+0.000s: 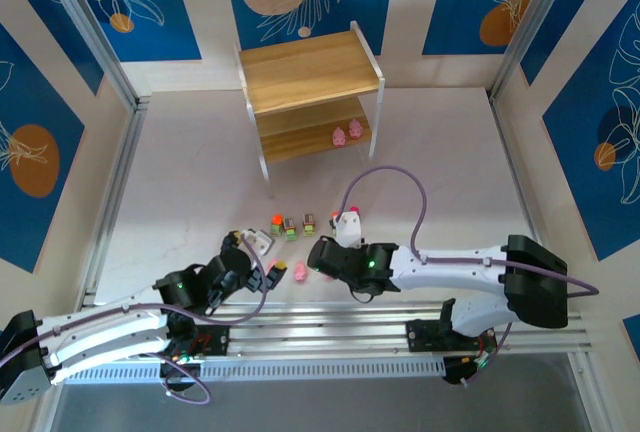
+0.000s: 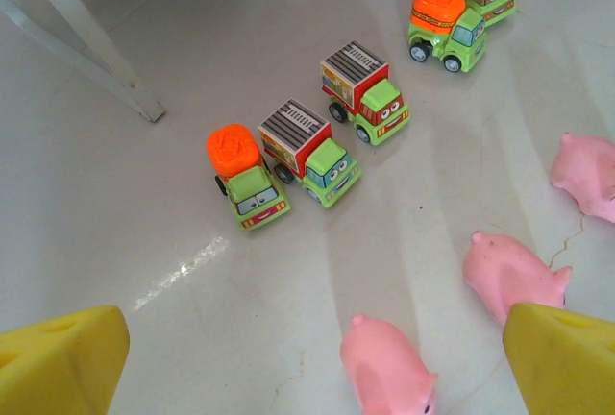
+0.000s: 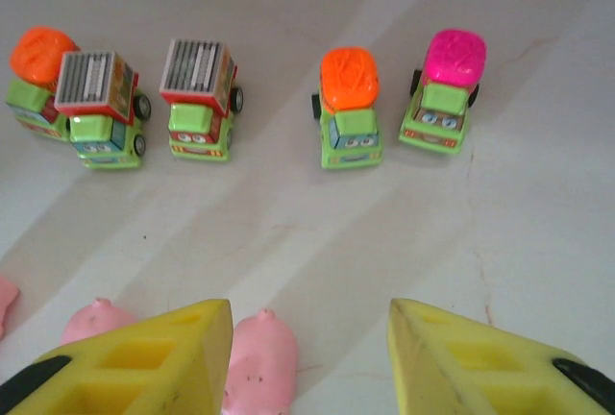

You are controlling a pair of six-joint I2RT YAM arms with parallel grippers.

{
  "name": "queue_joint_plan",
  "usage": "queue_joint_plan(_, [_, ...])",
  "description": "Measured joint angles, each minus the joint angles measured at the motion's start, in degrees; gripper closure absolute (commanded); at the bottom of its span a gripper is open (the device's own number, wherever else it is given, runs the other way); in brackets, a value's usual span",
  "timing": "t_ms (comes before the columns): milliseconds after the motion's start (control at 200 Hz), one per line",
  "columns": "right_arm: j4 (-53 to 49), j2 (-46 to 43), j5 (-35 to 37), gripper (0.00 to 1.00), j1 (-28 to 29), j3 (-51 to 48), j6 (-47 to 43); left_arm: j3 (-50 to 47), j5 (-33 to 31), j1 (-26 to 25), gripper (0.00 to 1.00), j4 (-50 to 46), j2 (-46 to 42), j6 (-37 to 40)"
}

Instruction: Place and organize the plastic toys onto the shelf

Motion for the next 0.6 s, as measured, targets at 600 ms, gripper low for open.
queue_joint_plan(600, [-0.3, 9.3, -2.0, 0.52, 3.8, 1.0, 6.6, 0.3, 0.4, 0.0, 0.0, 0.2, -0.2, 0.0])
